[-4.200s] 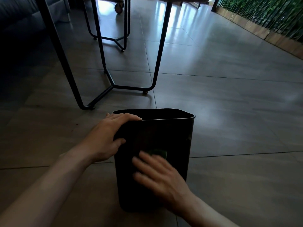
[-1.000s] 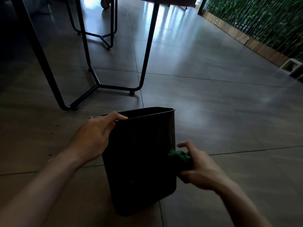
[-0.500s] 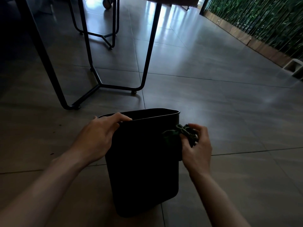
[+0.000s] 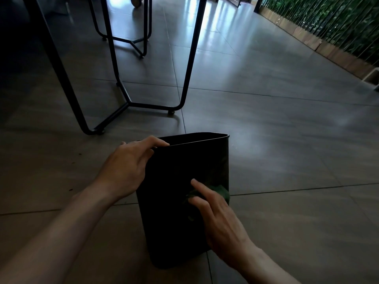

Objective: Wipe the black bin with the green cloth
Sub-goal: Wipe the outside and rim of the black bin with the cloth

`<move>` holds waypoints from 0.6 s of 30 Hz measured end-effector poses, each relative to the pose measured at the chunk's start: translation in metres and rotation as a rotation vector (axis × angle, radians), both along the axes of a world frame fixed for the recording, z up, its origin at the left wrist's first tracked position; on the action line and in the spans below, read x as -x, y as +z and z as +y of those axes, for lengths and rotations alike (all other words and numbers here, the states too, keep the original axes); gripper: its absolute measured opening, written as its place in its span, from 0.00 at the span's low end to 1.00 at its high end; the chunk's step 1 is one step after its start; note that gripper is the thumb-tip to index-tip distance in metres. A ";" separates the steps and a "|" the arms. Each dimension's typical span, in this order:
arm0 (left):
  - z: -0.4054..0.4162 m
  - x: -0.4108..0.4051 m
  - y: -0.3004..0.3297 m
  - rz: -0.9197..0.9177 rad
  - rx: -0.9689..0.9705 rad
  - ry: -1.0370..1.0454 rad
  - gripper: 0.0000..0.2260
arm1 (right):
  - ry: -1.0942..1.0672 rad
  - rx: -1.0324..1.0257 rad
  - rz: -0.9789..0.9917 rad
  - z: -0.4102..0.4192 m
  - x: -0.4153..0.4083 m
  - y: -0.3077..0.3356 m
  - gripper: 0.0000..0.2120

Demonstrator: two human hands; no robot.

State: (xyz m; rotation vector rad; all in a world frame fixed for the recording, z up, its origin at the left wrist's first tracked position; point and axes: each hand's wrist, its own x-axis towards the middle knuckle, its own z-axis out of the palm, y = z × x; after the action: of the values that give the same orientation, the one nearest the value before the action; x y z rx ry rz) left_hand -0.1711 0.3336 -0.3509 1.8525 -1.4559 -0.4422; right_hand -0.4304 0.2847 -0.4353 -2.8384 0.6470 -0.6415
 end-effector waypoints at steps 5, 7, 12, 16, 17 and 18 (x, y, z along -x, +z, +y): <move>0.002 0.002 0.001 0.018 -0.004 -0.024 0.16 | -0.064 0.001 -0.323 -0.032 -0.042 0.038 0.28; 0.003 0.004 0.001 0.012 -0.009 -0.029 0.16 | -0.117 -0.018 -0.425 -0.046 -0.061 0.052 0.29; 0.005 0.004 0.001 -0.010 0.006 -0.044 0.15 | -0.100 0.271 -0.197 -0.023 -0.066 0.021 0.25; 0.003 0.002 0.000 0.011 0.006 -0.025 0.15 | 0.015 0.419 -0.018 -0.004 -0.032 -0.027 0.25; 0.003 0.001 0.000 0.017 0.005 -0.019 0.15 | 0.088 0.462 0.037 0.001 -0.021 -0.040 0.24; 0.003 0.001 0.000 0.021 0.003 -0.015 0.15 | 0.177 0.520 0.113 0.007 -0.009 -0.054 0.24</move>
State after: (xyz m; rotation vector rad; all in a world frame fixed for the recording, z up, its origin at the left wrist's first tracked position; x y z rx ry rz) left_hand -0.1718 0.3364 -0.3510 1.8305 -1.4568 -0.4648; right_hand -0.4210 0.2914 -0.4889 -3.3791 0.2611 -0.7079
